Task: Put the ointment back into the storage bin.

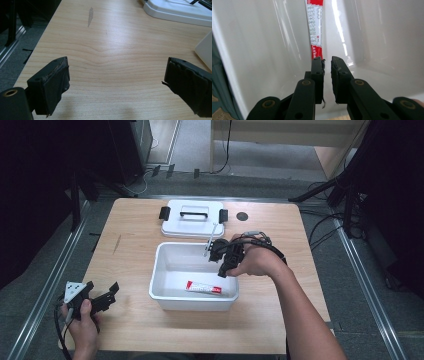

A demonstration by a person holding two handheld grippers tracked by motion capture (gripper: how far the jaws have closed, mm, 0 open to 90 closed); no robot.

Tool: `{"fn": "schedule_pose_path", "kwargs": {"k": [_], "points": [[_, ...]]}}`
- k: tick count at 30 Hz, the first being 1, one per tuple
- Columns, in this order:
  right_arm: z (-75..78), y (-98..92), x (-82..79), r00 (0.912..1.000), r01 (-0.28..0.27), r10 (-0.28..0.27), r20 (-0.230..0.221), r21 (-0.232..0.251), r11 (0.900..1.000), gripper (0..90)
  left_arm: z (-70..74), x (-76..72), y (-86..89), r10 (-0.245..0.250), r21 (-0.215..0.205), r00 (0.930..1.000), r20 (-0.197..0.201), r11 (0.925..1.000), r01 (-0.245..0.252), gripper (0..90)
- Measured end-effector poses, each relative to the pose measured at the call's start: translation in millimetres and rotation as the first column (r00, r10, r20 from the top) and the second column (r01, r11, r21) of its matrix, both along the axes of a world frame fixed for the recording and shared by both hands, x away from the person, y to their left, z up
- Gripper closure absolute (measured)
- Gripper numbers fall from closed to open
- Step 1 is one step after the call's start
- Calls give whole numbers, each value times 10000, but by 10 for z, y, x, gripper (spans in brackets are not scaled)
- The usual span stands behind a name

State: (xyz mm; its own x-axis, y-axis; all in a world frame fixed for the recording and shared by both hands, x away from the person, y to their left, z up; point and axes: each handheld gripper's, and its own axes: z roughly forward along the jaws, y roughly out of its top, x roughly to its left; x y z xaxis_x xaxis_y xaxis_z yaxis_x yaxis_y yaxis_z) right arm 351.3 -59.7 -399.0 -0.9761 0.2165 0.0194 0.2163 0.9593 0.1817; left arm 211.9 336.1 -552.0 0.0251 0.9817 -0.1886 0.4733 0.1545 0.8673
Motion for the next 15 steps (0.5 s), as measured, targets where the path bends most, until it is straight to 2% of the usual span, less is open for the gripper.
{"fn": "schedule_pose_path", "kwargs": {"k": [5,9,15], "points": [[161,-93,-8,9998,136,-143,133,481,9987,819,-1,4,-3,20,-3,10000,13,10000,-20,65],[255,-186,-14,9993,281,-297,218,683,9973,814,0,2,-1,11,8,10000,9,10000,-11,65],[351,-396,-15,9962,823,-847,216,942,9921,795,0,2,-1,8,10,10000,15,10000,-8,65]]}}
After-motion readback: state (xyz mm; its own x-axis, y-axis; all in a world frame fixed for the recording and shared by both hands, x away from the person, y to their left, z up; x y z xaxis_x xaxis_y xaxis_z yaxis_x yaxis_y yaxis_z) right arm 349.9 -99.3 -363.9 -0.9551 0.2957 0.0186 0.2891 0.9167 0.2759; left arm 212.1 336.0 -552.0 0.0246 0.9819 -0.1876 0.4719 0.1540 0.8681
